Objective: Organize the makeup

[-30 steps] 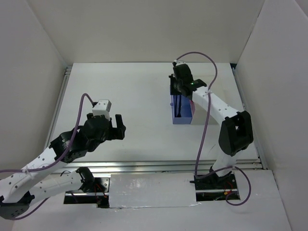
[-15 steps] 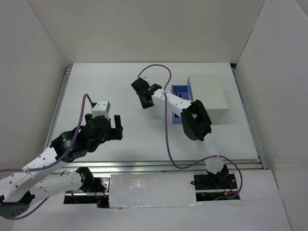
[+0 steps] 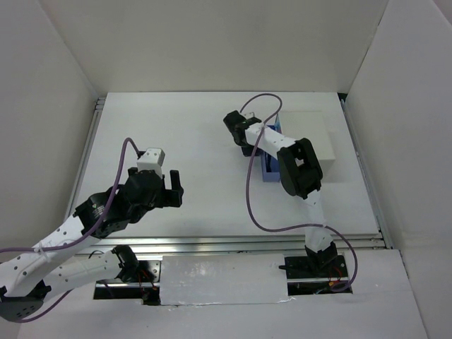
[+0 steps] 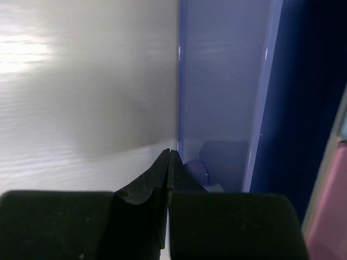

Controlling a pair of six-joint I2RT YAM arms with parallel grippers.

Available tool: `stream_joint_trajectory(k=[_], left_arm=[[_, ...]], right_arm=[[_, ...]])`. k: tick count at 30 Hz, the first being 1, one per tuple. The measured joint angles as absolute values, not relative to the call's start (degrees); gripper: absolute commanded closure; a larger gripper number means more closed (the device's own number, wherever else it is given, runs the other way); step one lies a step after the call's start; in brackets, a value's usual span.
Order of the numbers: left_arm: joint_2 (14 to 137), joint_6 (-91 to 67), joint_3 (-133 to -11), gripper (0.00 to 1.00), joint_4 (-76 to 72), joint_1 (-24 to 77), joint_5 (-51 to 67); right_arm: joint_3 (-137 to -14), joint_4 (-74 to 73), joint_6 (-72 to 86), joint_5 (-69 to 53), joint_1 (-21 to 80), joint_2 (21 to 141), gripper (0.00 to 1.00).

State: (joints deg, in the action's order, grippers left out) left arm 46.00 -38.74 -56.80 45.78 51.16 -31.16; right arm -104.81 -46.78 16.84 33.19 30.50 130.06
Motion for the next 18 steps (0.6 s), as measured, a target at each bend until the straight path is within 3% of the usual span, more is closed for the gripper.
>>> stream_joint_trajectory(k=[18], left_arm=[[46.04,-37.54,-56.62,0.01,44.97,51.16,-29.65]], right_arm=[[-99.39,-46.72,14.76,36.27,24.10,121.40,1.00]])
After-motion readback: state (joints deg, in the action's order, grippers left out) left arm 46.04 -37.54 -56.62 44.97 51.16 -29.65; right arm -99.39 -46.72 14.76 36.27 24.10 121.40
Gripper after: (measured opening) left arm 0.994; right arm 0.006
